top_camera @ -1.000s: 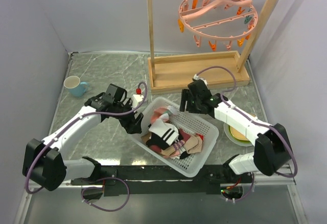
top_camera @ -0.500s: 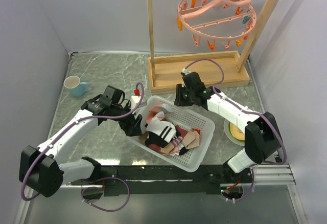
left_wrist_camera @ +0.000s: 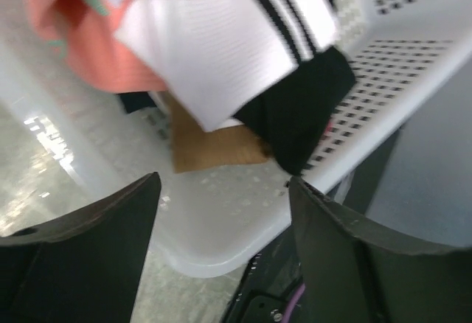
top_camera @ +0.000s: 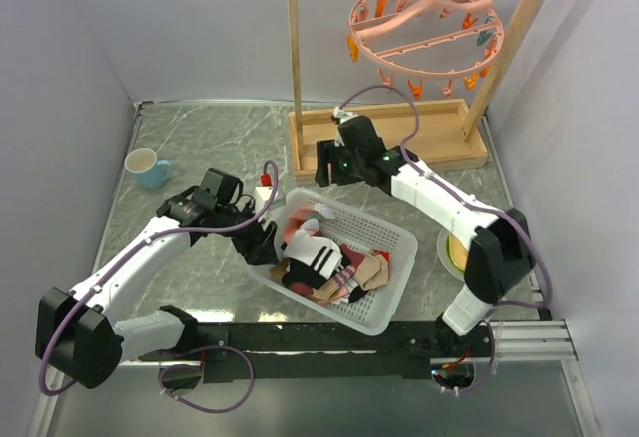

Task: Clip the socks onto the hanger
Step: Adjust the bin at the center of the board.

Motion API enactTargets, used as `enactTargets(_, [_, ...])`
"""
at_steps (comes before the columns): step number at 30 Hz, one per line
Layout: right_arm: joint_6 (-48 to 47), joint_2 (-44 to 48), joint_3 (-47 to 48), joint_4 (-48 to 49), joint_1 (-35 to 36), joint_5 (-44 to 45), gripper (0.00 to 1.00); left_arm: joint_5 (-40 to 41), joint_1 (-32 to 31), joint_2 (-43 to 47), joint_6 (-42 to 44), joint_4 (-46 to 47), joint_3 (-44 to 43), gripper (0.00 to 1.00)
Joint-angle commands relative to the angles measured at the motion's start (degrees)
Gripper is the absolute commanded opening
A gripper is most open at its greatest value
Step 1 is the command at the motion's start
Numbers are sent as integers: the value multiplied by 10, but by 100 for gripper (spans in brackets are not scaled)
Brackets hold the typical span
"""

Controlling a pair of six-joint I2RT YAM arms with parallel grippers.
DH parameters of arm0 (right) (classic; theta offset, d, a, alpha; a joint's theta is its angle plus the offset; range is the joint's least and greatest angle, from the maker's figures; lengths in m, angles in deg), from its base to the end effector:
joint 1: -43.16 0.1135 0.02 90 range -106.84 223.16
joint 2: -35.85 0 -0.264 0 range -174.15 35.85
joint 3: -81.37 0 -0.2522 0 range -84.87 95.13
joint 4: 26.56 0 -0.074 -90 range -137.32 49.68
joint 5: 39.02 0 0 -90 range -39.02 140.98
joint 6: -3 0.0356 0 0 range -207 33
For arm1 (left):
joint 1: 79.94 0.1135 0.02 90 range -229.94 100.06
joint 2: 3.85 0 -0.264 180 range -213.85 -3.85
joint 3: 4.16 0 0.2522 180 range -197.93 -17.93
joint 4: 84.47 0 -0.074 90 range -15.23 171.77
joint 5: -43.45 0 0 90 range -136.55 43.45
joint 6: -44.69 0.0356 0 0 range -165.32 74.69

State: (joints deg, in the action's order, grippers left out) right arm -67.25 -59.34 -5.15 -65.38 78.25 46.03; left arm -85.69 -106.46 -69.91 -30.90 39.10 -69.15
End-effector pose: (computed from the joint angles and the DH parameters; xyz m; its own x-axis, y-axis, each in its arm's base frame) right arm 0.3085 0.2205 0.2978 -0.7121 -0.0889 -0.6964 -0.4099 0.8580 0.3096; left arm 0.1865 -0.1182 0.2644 -0.5692 0.4998 -0.6529 0.8171 0.4318 -0.3819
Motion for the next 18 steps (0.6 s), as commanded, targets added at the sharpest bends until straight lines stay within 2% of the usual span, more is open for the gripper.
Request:
enactTargets(1, [10,132,-14,-82,9,158,74,83,-2,16,-27,53,-15,72])
enactTargets(2, [19,189,-45,-96,15,203,74,106,0,18,-31,71,-20,72])
enactTargets(5, [68,283,-108,-168,45,263,74,185,0,9,-42,120,-47,72])
enactTargets(8, [153,337,-157,-266,61,324,73,227,2,-17,-58,148,-97,72])
enactTargets(10, [213,361,-180,-309,62,333,74,244,1,-38,-71,158,-139,74])
enactTargets(12, [244,400,-221,-329,62,307,74,268,1,-57,-85,193,-160,76])
enactTargets(18, [282,453,-291,-338,66,296,74,378,0,-167,-129,239,-320,82])
